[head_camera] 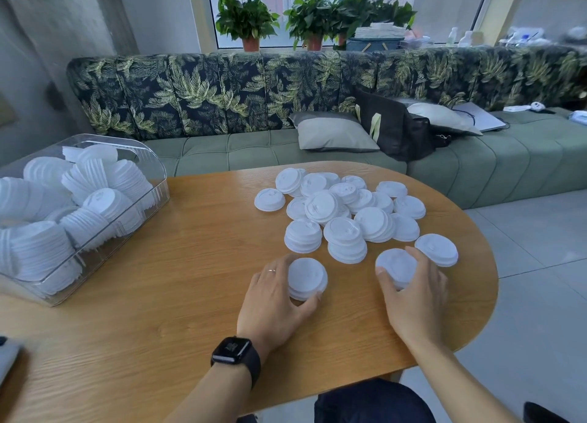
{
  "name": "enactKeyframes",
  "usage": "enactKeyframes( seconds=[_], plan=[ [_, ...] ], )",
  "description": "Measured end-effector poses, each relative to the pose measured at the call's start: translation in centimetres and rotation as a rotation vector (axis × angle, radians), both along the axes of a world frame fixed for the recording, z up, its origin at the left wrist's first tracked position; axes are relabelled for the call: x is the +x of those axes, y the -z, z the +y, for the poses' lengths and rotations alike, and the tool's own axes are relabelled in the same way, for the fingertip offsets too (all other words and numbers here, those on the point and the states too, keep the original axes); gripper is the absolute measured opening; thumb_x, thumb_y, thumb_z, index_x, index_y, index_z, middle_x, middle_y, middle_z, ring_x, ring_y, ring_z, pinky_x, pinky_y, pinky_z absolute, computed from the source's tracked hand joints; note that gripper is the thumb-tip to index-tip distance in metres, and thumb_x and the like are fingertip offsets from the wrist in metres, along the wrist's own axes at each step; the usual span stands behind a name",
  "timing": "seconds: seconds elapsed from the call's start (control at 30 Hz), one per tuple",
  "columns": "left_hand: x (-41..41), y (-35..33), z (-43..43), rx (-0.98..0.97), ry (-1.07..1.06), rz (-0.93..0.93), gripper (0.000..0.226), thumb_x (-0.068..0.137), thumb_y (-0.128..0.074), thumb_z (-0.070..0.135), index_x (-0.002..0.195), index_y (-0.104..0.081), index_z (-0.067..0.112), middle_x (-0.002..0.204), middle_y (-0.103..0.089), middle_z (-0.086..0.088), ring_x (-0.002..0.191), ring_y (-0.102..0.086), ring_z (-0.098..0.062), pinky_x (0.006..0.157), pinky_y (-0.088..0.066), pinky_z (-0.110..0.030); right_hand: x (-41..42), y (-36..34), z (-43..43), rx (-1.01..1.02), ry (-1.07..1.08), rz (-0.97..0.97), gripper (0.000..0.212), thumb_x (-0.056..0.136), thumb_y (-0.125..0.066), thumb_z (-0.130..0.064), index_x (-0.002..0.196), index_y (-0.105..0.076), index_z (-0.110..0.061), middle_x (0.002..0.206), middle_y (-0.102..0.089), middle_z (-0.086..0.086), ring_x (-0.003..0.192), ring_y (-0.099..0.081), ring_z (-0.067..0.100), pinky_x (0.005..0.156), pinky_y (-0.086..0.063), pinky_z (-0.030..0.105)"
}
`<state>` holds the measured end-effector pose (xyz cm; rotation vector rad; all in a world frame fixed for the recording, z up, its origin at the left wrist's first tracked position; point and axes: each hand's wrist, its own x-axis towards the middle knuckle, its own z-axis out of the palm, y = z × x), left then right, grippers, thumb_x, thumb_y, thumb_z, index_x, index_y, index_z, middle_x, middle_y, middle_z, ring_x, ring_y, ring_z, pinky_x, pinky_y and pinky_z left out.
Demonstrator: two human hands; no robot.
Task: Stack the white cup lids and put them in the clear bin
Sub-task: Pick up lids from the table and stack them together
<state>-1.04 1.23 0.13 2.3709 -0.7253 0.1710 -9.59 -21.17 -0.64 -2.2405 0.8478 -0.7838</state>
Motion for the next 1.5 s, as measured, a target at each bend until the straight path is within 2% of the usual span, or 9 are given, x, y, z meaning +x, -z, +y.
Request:
enactKeyframes(
  seconds=[0.23, 0.43, 0.73, 0.83, 0.93, 1.1, 1.2, 1.37, 1.5],
  plan=[
    [0.6, 0.2, 0.6, -0.286, -0.159, 0.119, 0.075, 0.083, -0.065, 0.064, 0.144, -0.042, 0.026, 0.136, -0.041, 0.017, 0.127, -0.039, 0.0, 0.102, -0.037, -0.022, -0.5, 0.2, 3.7, -0.057, -0.43, -0.237, 0.069, 0.084, -0.082, -0.031, 0.144, -0.046, -0.024, 0.146, -0.049, -0.01, 0.137, -0.046, 0.008, 0.11, -0.039, 0.022],
    [1.5, 0.4, 1.4, -0.434, -0.262, 0.2, 0.082, 0.077, -0.068, 0.067, 0.143, -0.05, 0.021, 0.13, -0.044, 0.014, 0.116, -0.052, -0.008, 0.1, -0.049, -0.033, 1.3, 0.5, 6.4, 0.01, -0.559, -0.1, 0.075, 0.083, -0.072, -0.053, 0.147, -0.043, -0.029, 0.145, -0.046, -0.021, 0.136, -0.04, -0.005, 0.106, -0.031, 0.005],
    [1.8, 0.3, 1.6, -0.513, -0.314, 0.226, 0.07, 0.075, -0.075, 0.062, 0.132, -0.05, 0.031, 0.125, -0.048, 0.016, 0.116, -0.051, 0.0, 0.101, -0.049, -0.034, 2.0, -0.2, 7.5, -0.129, -0.61, 0.138, 0.083, 0.078, -0.062, -0.075, 0.147, -0.036, -0.036, 0.14, -0.041, -0.021, 0.127, -0.039, 0.001, 0.103, -0.037, 0.019],
    [1.9, 0.3, 1.9, -0.509, -0.289, 0.256, 0.073, 0.075, -0.073, 0.065, 0.134, -0.049, 0.031, 0.126, -0.049, 0.019, 0.118, -0.051, -0.001, 0.101, -0.05, -0.037, 1.9, -0.6, 7.0, -0.104, -0.746, 0.147, 0.082, 0.083, -0.065, -0.052, 0.155, -0.029, -0.034, 0.153, -0.033, -0.022, 0.142, -0.026, -0.005, 0.119, -0.028, 0.024],
    [1.9, 0.5, 2.3, -0.477, -0.276, 0.26, 0.077, 0.073, -0.07, 0.071, 0.135, -0.048, 0.031, 0.129, -0.05, 0.018, 0.119, -0.051, -0.004, 0.102, -0.05, -0.038, 1.8, -0.8, 6.7, -0.03, -0.814, 0.196, 0.083, 0.085, -0.061, -0.032, 0.158, -0.022, -0.036, 0.159, -0.028, -0.023, 0.146, -0.019, -0.01, 0.118, -0.021, 0.013],
    [1.6, 0.3, 2.6, -0.489, -0.259, 0.274, 0.088, 0.069, -0.065, 0.082, 0.138, -0.048, 0.031, 0.132, -0.051, 0.017, 0.122, -0.051, -0.004, 0.102, -0.05, -0.037, 1.8, -0.7, 7.4, -0.101, -0.73, 0.217, 0.077, 0.084, -0.063, -0.052, 0.152, -0.03, -0.039, 0.147, -0.035, -0.025, 0.136, -0.031, -0.002, 0.112, -0.035, 0.022],
    [1.4, 0.1, 2.4, -0.483, -0.267, 0.273, 0.081, 0.071, -0.067, 0.075, 0.136, -0.048, 0.033, 0.132, -0.051, 0.017, 0.122, -0.051, -0.004, 0.103, -0.049, -0.036, 1.9, -1.1, 7.6, -0.209, -0.675, 0.23, 0.087, 0.077, -0.059, -0.076, 0.149, -0.031, -0.038, 0.141, -0.035, -0.025, 0.131, -0.03, 0.0, 0.107, -0.027, 0.021],
    [1.5, 0.3, 2.5, -0.467, -0.256, 0.29, 0.081, 0.071, -0.069, 0.075, 0.138, -0.046, 0.034, 0.132, -0.05, 0.018, 0.122, -0.052, -0.008, 0.103, -0.051, -0.041, 1.8, -1.2, 7.0, -0.147, -0.756, 0.207, 0.075, 0.086, -0.059, -0.047, 0.154, -0.031, -0.034, 0.152, -0.034, -0.022, 0.139, -0.024, -0.005, 0.12, -0.024, 0.024],
    [1.6, 0.3, 2.6, -0.462, -0.235, 0.303, 0.083, 0.072, -0.071, 0.075, 0.139, -0.046, 0.034, 0.133, -0.053, 0.018, 0.123, -0.052, -0.007, 0.103, -0.051, -0.041, 1.9, -1.5, 7.5, -0.196, -0.723, 0.239, 0.068, 0.088, -0.061, -0.057, 0.148, -0.035, -0.037, 0.133, -0.034, -0.028, 0.118, -0.02, -0.012, 0.111, -0.026, 0.016]
  ],
)
